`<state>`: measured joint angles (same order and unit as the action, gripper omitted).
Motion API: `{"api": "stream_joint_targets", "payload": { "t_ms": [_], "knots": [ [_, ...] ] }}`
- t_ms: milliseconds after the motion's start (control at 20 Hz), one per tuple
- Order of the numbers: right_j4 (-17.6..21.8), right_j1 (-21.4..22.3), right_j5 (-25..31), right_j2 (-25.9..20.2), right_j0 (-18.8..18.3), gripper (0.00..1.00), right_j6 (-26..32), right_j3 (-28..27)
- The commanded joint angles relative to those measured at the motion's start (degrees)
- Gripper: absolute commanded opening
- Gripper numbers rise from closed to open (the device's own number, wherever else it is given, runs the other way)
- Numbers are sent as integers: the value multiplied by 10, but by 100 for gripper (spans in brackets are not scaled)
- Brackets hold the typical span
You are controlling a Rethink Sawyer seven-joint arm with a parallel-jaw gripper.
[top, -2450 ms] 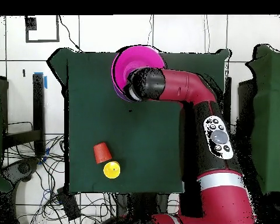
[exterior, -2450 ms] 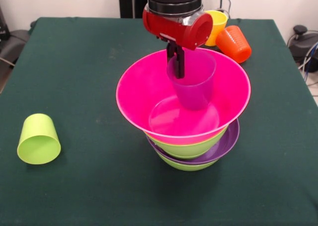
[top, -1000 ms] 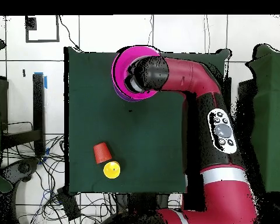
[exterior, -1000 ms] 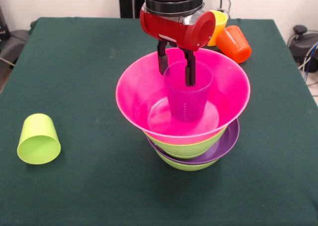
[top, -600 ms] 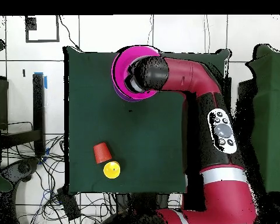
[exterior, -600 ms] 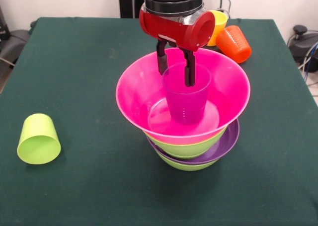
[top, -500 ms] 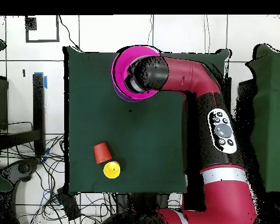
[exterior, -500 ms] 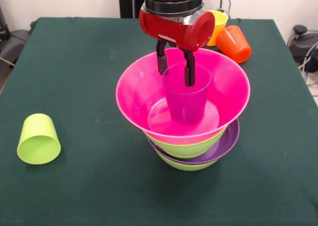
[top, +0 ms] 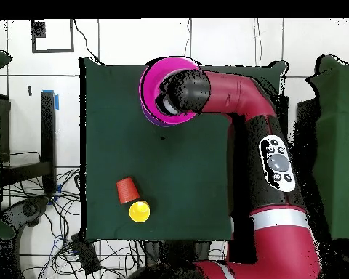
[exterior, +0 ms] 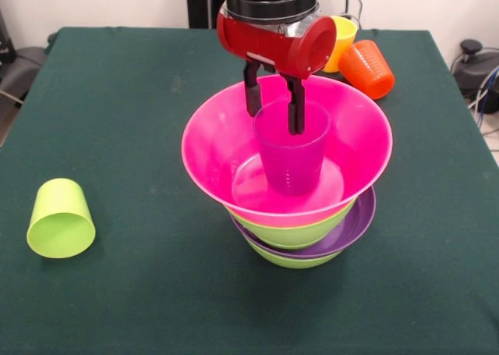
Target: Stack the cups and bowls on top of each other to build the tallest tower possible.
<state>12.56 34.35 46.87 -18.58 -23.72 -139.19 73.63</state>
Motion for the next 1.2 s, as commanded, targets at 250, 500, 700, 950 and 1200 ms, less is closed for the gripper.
{"api": "stream_joint_targets", "payload": {
  "t_ms": [250,500,700,950,1200],
  "knots": [
    [40,22,87,-34,6,100,151,3],
    [37,34,96,-34,5,100,148,12],
    [35,44,110,-35,5,100,147,12],
    [32,66,129,-35,8,100,145,13],
    [28,96,132,-32,13,100,132,33]
  ]
}}
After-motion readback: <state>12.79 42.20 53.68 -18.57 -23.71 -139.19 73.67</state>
